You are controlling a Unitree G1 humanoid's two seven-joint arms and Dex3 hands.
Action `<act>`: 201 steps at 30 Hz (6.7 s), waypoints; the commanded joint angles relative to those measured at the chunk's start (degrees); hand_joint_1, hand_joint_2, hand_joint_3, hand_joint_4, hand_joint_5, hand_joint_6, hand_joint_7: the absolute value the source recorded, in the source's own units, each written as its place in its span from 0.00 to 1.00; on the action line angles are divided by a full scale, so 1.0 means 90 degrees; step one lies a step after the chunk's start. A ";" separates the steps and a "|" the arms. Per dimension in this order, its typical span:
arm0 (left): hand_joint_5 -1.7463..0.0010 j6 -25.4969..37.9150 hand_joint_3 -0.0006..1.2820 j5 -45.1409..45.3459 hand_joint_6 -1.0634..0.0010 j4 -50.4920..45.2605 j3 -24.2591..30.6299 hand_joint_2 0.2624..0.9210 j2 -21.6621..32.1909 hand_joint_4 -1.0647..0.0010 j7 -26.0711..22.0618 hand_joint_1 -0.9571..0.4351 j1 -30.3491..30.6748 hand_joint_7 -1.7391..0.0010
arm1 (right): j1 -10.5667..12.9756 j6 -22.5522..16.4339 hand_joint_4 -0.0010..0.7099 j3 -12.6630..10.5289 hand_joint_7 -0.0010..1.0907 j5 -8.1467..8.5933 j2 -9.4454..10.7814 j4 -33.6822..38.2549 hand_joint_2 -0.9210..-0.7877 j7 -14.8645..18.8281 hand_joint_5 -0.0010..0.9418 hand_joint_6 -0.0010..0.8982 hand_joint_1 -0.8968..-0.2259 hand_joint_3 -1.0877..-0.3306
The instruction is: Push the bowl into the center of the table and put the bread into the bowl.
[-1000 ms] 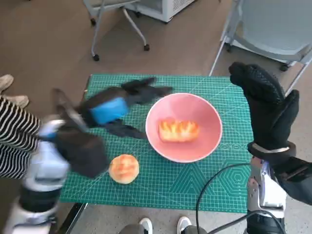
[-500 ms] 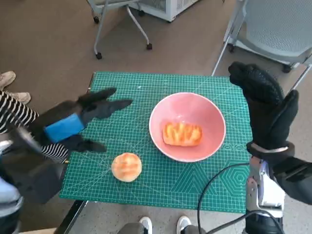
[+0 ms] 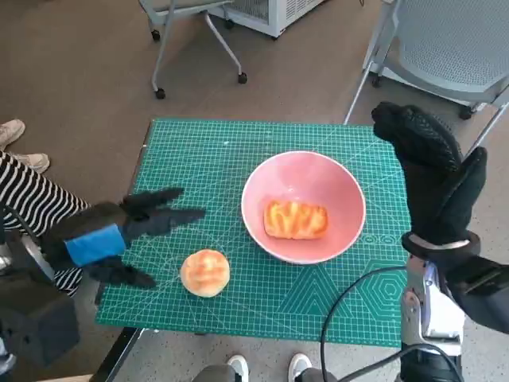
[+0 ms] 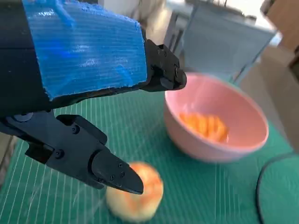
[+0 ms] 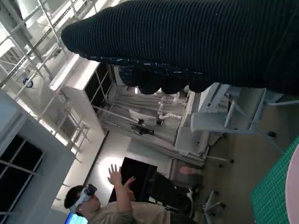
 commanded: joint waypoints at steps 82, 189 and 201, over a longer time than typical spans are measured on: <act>0.32 -0.1118 0.04 0.0938 0.39 0.0589 -0.1151 1.00 -0.1565 0.30 0.2557 0.69 -0.0968 0.38 | 0.0038 0.0265 0.28 -0.0097 0.47 0.0198 -0.0240 0.0034 0.00 0.0246 0.00 0.14 0.34 0.60; 1.00 -0.0927 0.31 -0.2838 1.00 0.3066 -0.0120 1.00 -0.4852 1.00 0.1678 0.20 -0.3130 0.75 | -0.0513 0.0798 0.30 0.0177 0.51 -0.0321 -0.0161 -0.0623 0.00 -0.0556 0.01 0.14 0.31 0.63; 1.00 -0.0888 0.30 -0.2660 1.00 0.3124 -0.0170 1.00 -0.4779 0.99 0.1746 0.20 -0.3117 0.78 | -0.0658 0.0762 0.32 0.0207 0.50 -0.0520 -0.0243 -0.0582 0.00 -0.0550 0.02 0.13 0.35 0.60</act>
